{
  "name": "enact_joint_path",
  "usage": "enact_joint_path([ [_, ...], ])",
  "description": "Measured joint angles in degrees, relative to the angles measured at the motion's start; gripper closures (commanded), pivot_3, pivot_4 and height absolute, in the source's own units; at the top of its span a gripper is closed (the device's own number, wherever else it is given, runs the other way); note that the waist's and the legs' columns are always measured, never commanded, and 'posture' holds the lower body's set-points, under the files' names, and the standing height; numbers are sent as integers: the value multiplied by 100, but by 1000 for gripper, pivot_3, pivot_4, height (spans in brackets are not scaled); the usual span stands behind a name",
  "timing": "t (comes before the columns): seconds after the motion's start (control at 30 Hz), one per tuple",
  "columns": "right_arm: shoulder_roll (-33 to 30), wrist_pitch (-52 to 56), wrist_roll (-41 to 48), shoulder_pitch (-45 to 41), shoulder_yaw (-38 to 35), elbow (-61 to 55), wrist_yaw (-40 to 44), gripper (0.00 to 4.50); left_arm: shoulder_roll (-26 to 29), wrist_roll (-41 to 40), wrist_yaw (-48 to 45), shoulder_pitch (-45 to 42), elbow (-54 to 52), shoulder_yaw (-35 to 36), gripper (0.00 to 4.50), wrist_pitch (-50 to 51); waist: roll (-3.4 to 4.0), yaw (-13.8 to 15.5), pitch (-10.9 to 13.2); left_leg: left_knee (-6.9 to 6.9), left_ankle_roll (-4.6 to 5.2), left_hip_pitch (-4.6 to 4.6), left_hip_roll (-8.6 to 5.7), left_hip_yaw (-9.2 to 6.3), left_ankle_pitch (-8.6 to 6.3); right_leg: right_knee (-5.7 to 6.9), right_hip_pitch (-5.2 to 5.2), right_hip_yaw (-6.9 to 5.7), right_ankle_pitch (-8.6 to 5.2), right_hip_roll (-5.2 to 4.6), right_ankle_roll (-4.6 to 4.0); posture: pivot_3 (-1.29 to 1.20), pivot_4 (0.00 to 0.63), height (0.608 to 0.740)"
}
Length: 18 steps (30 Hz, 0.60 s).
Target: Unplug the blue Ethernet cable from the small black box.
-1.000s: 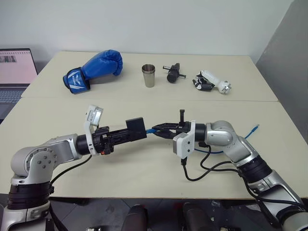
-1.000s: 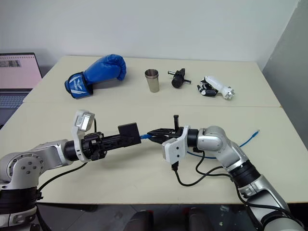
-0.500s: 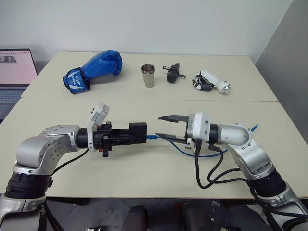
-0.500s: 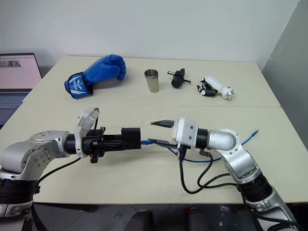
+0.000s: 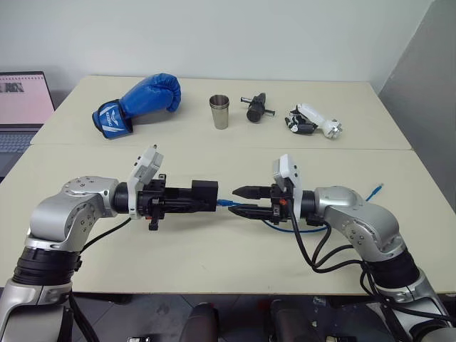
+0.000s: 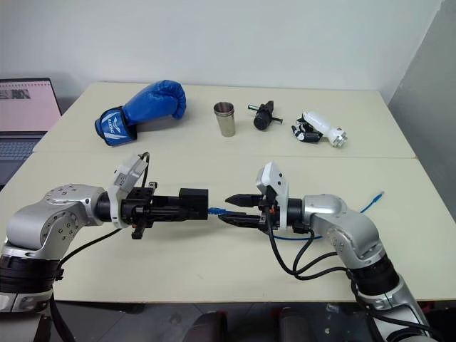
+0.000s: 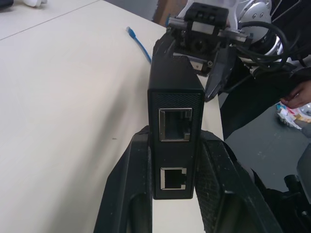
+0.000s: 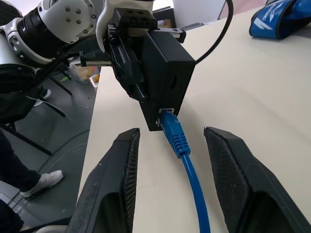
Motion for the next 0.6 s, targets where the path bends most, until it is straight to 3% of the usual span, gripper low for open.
enact_joint_path([
  [0.6, 281, 282, -171, -406, 186, 484, 397, 2283, -53, 36, -68, -64, 25, -38, 3701, -11, 0, 3, 0, 0, 0, -2, 1, -1, 0, 0, -1, -2, 0, 0, 0, 0, 150, 740],
])
